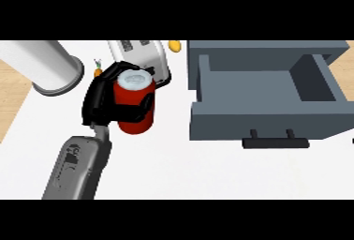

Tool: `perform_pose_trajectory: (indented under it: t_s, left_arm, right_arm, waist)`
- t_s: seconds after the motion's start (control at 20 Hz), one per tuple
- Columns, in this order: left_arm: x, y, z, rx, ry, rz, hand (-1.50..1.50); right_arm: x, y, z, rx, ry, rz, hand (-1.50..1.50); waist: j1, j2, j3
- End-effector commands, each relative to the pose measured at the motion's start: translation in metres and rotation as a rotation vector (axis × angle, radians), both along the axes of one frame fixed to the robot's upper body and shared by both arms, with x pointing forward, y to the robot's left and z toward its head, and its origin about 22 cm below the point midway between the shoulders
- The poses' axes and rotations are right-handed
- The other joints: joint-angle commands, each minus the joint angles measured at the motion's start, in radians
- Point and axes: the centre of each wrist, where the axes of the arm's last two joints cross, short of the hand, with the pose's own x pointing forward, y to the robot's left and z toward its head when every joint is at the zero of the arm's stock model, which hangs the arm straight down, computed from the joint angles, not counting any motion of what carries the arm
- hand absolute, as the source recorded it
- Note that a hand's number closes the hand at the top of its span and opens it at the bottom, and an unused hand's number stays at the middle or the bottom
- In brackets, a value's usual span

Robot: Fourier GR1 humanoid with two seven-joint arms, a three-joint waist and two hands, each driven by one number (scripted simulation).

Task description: Pick up the can, place it into the drawer and close the drawer

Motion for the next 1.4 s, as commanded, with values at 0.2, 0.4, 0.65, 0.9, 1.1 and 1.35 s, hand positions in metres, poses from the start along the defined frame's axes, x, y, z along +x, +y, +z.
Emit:
perform_pose_trajectory:
  t_s: [0.2,0.4,0.65,0.9,1.1,1.35]
  left_arm:
    - [0.032,-0.070,0.073,0.045,-0.036,-0.051,1.50]
    - [0.010,-0.097,0.079,0.053,-0.076,-0.079,1.50]
    - [0.039,-0.134,0.122,0.074,-0.079,-0.059,1.50]
    - [0.046,-0.142,0.141,0.068,-0.060,-0.080,1.50]
    - [0.064,-0.165,0.148,0.091,-0.048,-0.052,1.50]
    - [0.067,-0.190,0.173,0.113,-0.054,-0.044,1.50]
  right_arm:
    - [-0.003,-0.001,0.003,-0.008,-0.021,-0.008,-1.50]
    - [0.004,-0.010,0.006,-0.034,-0.009,-0.027,-1.50]
    - [0.013,-0.002,0.004,-0.016,-0.003,-0.010,-1.50]
    - [0.016,-0.007,0.008,-0.019,-0.004,-0.002,-1.50]
    - [0.005,0.002,0.009,-0.010,-0.004,0.000,-1.50]
    - [0.015,0.001,0.005,-0.009,-0.008,0.016,-1.50]
  waist:
    - [-0.015,0.003,0.000]
    - [-0.005,0.001,0.000]
    - [-0.014,0.004,0.000]
    - [-0.007,0.003,0.000]
    - [-0.027,0.007,0.000]
    - [-0.041,0.009,0.001]
